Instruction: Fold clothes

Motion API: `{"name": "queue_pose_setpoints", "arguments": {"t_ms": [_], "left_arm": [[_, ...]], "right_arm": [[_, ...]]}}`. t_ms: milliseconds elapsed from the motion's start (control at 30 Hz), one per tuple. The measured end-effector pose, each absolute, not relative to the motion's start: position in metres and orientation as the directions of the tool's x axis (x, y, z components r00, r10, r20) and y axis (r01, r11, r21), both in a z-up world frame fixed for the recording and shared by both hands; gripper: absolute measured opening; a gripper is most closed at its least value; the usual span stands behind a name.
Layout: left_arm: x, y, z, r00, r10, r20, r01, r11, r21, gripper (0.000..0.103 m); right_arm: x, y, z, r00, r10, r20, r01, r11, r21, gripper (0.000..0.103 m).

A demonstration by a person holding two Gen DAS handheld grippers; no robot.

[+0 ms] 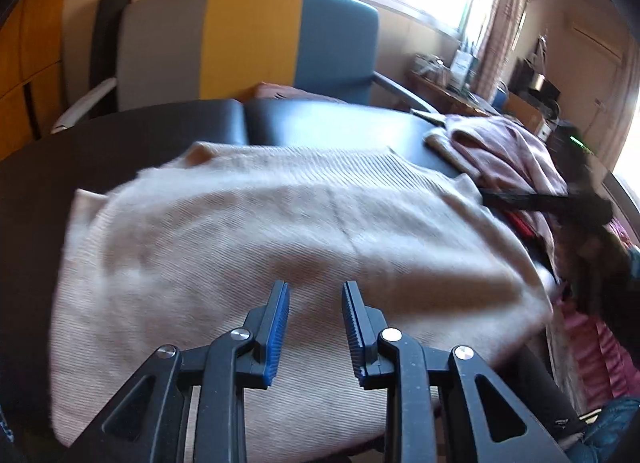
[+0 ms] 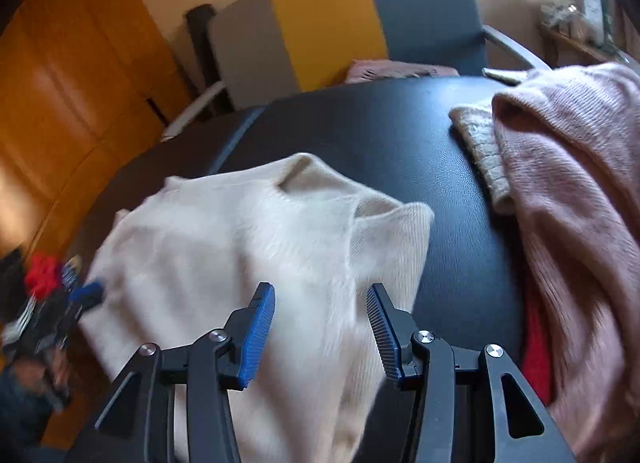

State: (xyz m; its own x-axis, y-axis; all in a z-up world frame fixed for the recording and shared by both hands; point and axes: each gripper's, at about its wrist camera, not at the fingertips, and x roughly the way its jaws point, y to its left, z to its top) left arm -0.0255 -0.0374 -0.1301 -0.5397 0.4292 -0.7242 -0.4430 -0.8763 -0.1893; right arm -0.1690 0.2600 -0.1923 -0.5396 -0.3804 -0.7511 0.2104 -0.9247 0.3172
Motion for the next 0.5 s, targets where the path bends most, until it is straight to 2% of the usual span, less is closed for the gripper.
{"name": "queue_pose_setpoints", "arguments": {"t_ms": [100, 133, 167, 233, 333, 500], "left_arm": [[-0.02, -0.03, -0.137, -0.522, 0.435, -0.734, -0.449, -0.871, -0.197, 0.027], [-0.018, -0.028, -0.14, -0.516, 0.435, -0.738, -0.451, -0.87, -0.198, 0.027], [-0.016, -0.027, -0.143, -0.509, 0.435, -0.743, -0.45, -0.87, -0.2, 0.027], [-0.014, -0.026, -0.149, -0.502, 0.422, -0.755, -0.447, -0.874, -0.191, 0.027], [-0.004, -0.023, -0.162, -0.484, 0.404, -0.777, -0.438, -0.88, -0.185, 0.027], [0.013, -0.028, -0.172, -0.491, 0.402, -0.773, -0.372, -0.899, -0.231, 0.027]], "right_arm": [[-0.194, 0.254, -0.204, -0.52, -0.355, -0.777, 0.18, -0.934, 0.307, 0.048], [-0.2, 0.252, -0.207, -0.513, -0.347, -0.785, 0.182, -0.938, 0.295, 0.045], [-0.207, 0.249, -0.21, -0.506, -0.338, -0.794, 0.185, -0.941, 0.283, 0.036], [-0.207, 0.233, -0.209, -0.499, -0.314, -0.808, 0.251, -0.945, 0.212, 0.007], [-0.202, 0.209, -0.196, -0.54, -0.219, -0.813, 0.333, -0.942, 0.033, 0.006], [-0.212, 0.228, -0.193, -0.59, -0.101, -0.801, 0.227, -0.973, -0.044, 0.006]]}}
